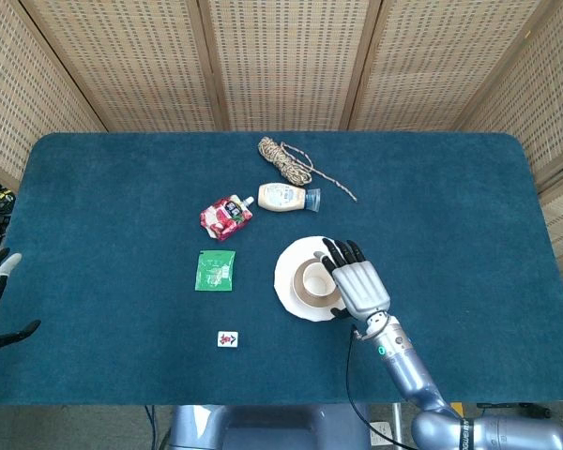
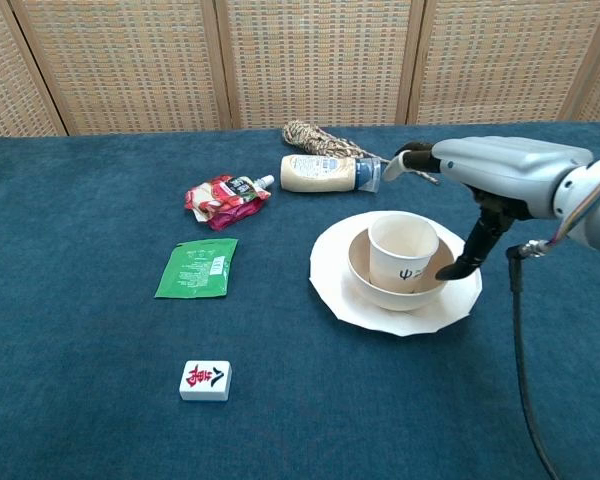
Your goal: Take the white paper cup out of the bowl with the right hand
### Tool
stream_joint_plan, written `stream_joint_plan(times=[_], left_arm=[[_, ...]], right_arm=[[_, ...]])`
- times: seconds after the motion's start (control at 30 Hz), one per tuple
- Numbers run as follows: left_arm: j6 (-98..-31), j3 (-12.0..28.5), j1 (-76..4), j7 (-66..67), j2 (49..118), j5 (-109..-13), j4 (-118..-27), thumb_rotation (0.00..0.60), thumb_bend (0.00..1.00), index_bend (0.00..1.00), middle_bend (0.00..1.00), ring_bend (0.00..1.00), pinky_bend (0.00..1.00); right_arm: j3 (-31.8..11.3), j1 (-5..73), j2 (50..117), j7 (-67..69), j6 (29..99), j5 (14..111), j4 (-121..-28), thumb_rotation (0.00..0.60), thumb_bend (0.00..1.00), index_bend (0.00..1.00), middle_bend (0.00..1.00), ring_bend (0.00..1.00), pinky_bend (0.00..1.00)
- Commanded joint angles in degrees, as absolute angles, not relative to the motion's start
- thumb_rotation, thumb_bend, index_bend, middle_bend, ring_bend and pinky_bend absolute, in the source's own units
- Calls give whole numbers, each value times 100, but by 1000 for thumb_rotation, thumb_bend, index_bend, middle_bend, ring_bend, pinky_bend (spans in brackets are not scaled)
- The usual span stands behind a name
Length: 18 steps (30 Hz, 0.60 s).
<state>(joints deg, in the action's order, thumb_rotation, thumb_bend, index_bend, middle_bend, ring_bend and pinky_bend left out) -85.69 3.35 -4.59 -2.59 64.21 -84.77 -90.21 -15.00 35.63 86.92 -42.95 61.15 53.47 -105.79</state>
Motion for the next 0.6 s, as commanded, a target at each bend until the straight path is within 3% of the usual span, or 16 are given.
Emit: stream_joint_plan(times=[0.03, 0.43, 0.6], left_arm=[[-8528, 328, -480, -265, 6423, -8476, -9005, 600, 35, 0, 0, 0, 0], [-8519, 314, -487, -278, 6428, -8492, -9010, 600, 36, 0, 0, 0, 0], [-8517, 292, -497, -241, 6435, -8536, -9025, 600, 36, 0, 0, 0, 0]], right_arm=[[-1553, 3832, 8939, -4528, 6150, 4965, -10380, 600, 304, 187, 0, 0, 0], [-1489, 4229, 9207, -4671, 6297, 4492, -10006, 600, 324, 290, 2, 0, 13], [-1450, 4343, 9326, -4645, 6353, 4416, -9824, 600, 335, 421, 77, 0, 51]])
